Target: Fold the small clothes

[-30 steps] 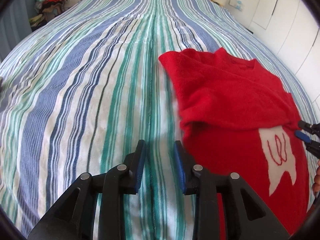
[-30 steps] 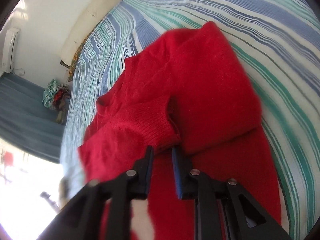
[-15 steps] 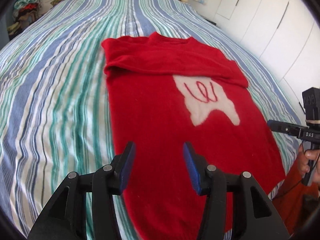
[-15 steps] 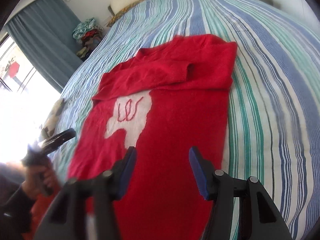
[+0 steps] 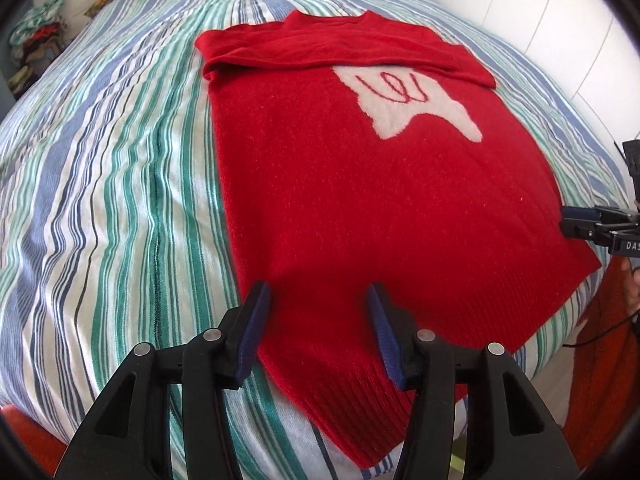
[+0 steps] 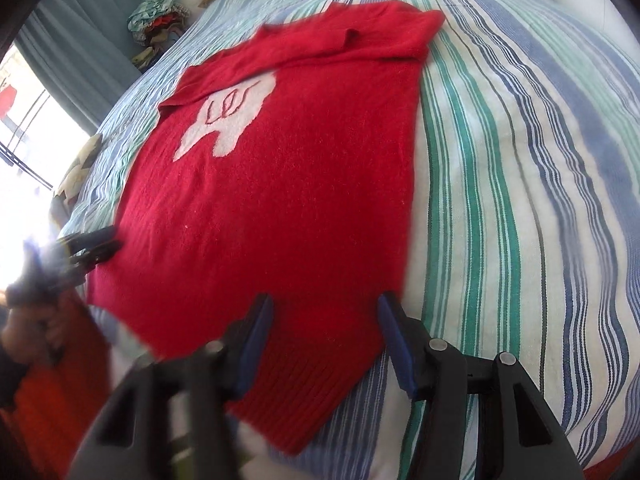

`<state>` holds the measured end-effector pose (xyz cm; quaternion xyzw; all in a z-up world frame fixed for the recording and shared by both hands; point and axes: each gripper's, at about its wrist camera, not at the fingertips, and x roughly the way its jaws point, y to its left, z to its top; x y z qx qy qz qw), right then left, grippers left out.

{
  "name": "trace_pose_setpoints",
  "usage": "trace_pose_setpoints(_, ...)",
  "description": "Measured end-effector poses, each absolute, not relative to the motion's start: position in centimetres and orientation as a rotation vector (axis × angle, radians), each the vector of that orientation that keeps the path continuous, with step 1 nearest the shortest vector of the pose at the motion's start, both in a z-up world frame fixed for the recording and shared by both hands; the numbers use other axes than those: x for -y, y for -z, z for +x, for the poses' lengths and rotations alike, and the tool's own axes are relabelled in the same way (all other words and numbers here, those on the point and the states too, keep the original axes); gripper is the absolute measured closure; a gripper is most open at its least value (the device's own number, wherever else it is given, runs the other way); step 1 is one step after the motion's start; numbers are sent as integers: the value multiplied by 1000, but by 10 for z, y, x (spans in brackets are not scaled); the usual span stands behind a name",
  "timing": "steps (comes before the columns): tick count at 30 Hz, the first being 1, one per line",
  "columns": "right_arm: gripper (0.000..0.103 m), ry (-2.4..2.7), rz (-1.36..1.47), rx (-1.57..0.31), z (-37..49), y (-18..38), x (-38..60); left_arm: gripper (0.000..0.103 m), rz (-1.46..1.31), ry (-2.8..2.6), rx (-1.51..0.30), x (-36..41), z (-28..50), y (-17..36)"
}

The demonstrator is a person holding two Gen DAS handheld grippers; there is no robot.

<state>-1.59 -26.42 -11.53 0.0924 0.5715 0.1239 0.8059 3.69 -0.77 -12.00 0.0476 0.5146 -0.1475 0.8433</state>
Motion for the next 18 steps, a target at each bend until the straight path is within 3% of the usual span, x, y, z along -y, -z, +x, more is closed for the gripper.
trace_pose_setpoints(5, 47, -270, 199, -1221, -14, 114, 262, 49, 86, 300, -1102, 5, 29, 116)
trace_pose_setpoints(9, 47, -269, 199, -1237, -15, 111, 264, 37, 85, 261, -1146, -4, 19, 115)
trace_pose_setpoints(13, 47, -239, 191, -1300, -20, 107, 271, 36, -50, 242, -1158, -27, 7, 101)
trace_pose_setpoints(18, 47, -254, 285, -1317, -35, 87, 292, 28, -255, 270, -1206, -50, 8, 108)
